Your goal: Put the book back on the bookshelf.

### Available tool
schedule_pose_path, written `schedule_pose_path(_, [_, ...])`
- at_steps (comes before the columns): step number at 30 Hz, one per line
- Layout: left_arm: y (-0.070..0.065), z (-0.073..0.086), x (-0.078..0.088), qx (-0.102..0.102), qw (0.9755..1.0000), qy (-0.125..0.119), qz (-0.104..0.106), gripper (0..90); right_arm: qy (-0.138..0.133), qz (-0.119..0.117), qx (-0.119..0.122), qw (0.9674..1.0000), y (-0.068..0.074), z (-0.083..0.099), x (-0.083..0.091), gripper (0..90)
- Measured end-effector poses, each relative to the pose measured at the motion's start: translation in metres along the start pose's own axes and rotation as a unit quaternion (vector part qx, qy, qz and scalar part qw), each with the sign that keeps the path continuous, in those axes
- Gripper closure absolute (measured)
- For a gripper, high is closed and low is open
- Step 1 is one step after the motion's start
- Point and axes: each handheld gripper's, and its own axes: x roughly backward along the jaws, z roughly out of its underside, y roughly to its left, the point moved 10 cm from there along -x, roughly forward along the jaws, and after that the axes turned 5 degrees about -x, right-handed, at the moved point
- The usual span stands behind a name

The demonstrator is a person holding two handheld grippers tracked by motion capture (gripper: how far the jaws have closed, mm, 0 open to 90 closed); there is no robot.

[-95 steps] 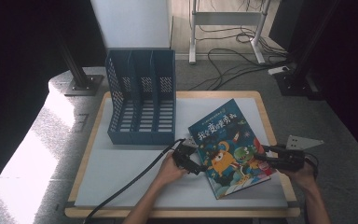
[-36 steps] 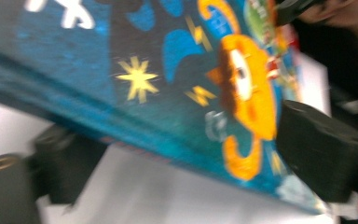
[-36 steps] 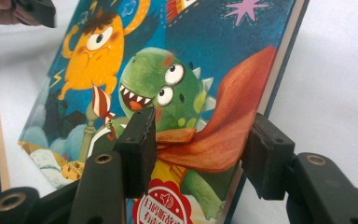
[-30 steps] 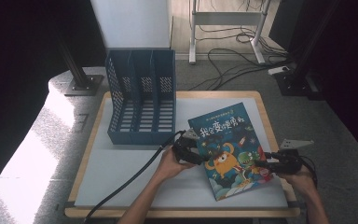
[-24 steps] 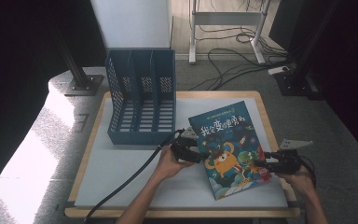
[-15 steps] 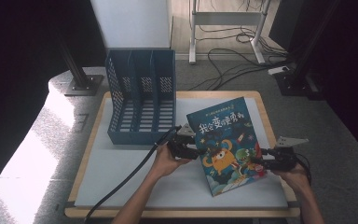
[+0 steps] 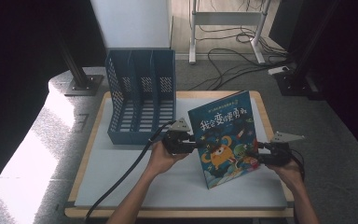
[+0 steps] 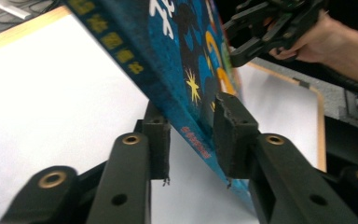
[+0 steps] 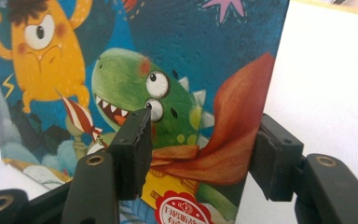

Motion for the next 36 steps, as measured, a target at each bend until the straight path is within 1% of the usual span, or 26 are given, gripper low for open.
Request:
schedule_pose_path(2, [-0.002, -0.004, 0.006, -0.001, 0.9999, -0.009, 0.006, 71.1, -0.006, 0.003, -0.001, 1.0000, 0.000, -0.003, -0.003, 42.9])
schedule_pose_path(3, [-0.002, -0.004, 0.006, -0.001, 0.9999, -0.009, 0.006, 72.1, -0.009, 0.004, -0.001, 1.0000, 0.001, -0.005, -0.004, 42.8])
schedule_pose_path(4, [-0.003, -0.005, 0.008, -0.003, 0.9999, -0.012, 0.006, 72.1, -0.009, 0.004, -0.001, 1.0000, 0.001, -0.005, -0.004, 42.8])
schedule_pose_path(5, [-0.004, -0.008, 0.011, -0.007, 0.9998, -0.017, 0.007, 74.0, -0.014, 0.006, 0.000, 0.9999, 0.001, -0.008, -0.007, 42.2])
schedule_pose_path(6, [-0.006, -0.009, 0.013, -0.005, 0.9997, -0.022, 0.011, 75.1, -0.016, 0.006, 0.000, 0.9999, 0.002, -0.010, -0.008, 41.9])
schedule_pose_path(8, [-0.006, -0.011, 0.014, -0.005, 0.9996, -0.025, 0.013, 76.7, -0.019, 0.006, 0.000, 0.9998, 0.002, -0.012, -0.009, 41.6])
schedule_pose_path(9, [-0.007, -0.013, 0.017, -0.008, 0.9994, -0.030, 0.012, 78.6, -0.025, 0.007, 0.002, 0.9997, 0.003, -0.015, -0.011, 41.2])
schedule_pose_path(10, [-0.007, -0.013, 0.017, -0.008, 0.9994, -0.030, 0.012, 79.1, -0.025, 0.007, 0.002, 0.9997, 0.003, -0.015, -0.011, 41.2])
schedule_pose_path(11, [-0.007, -0.015, 0.020, -0.014, 0.9995, -0.029, 0.007, 79.6, -0.027, 0.012, 0.009, 0.9995, 0.004, -0.017, -0.014, 40.6])
schedule_pose_path(15, [-0.006, -0.017, 0.023, -0.018, 0.9995, -0.027, -0.001, 80.8, -0.025, 0.023, 0.018, 0.9993, 0.005, -0.021, -0.019, 39.0])
schedule_pose_path(18, [-0.006, -0.018, 0.026, -0.023, 0.9994, -0.026, -0.006, 82.0, -0.026, 0.028, 0.020, 0.9991, 0.006, -0.024, -0.022, 38.5])
schedule_pose_path(19, [-0.006, -0.019, 0.028, -0.031, 0.9992, -0.023, -0.012, 82.6, -0.029, 0.035, 0.023, 0.9987, 0.007, -0.027, -0.026, 38.2])
schedule_pose_path(20, [-0.005, -0.020, 0.029, -0.037, 0.9989, -0.022, -0.018, 83.0, -0.029, 0.038, 0.024, 0.9986, 0.008, -0.028, -0.027, 37.9])
schedule_pose_path(21, [-0.005, -0.020, 0.029, -0.037, 0.9989, -0.022, -0.018, 83.2, -0.029, 0.039, 0.025, 0.9985, 0.008, -0.029, -0.029, 37.0])
schedule_pose_path(22, [-0.007, -0.021, 0.031, -0.055, 0.9979, -0.018, -0.029, 83.2, -0.030, 0.039, 0.026, 0.9985, 0.009, -0.031, -0.031, 35.7])
schedule_pose_path(24, [-0.009, -0.022, 0.032, -0.057, 0.9977, -0.016, -0.032, 83.3, -0.027, 0.040, 0.029, 0.9984, 0.010, -0.032, -0.033, 35.0])
schedule_pose_path(26, [-0.009, -0.020, 0.033, -0.057, 0.9975, -0.013, -0.040, 83.2, -0.021, 0.047, 0.035, 0.9981, 0.010, -0.034, -0.038, 33.7])
schedule_pose_path(31, [-0.009, -0.018, 0.033, -0.058, 0.9975, -0.013, -0.038, 83.1, -0.023, 0.043, 0.043, 0.9979, 0.011, -0.033, -0.038, 33.5])
schedule_pose_path(33, [-0.010, -0.018, 0.033, -0.059, 0.9972, -0.012, -0.044, 82.9, -0.027, 0.047, 0.049, 0.9973, 0.010, -0.032, -0.037, 30.5])
schedule_pose_path(34, [-0.010, -0.018, 0.033, -0.059, 0.9972, -0.012, -0.044, 82.9, -0.027, 0.047, 0.049, 0.9973, 0.010, -0.032, -0.037, 30.5])
schedule_pose_path(35, [-0.010, -0.018, 0.033, -0.058, 0.9972, -0.013, -0.045, 82.7, -0.031, 0.055, 0.044, 0.9970, 0.008, -0.032, -0.037, 26.0])
schedule_pose_path(36, [-0.010, -0.018, 0.033, -0.058, 0.9972, -0.013, -0.045, 82.7, -0.031, 0.055, 0.044, 0.9970, 0.008, -0.032, -0.037, 26.0])
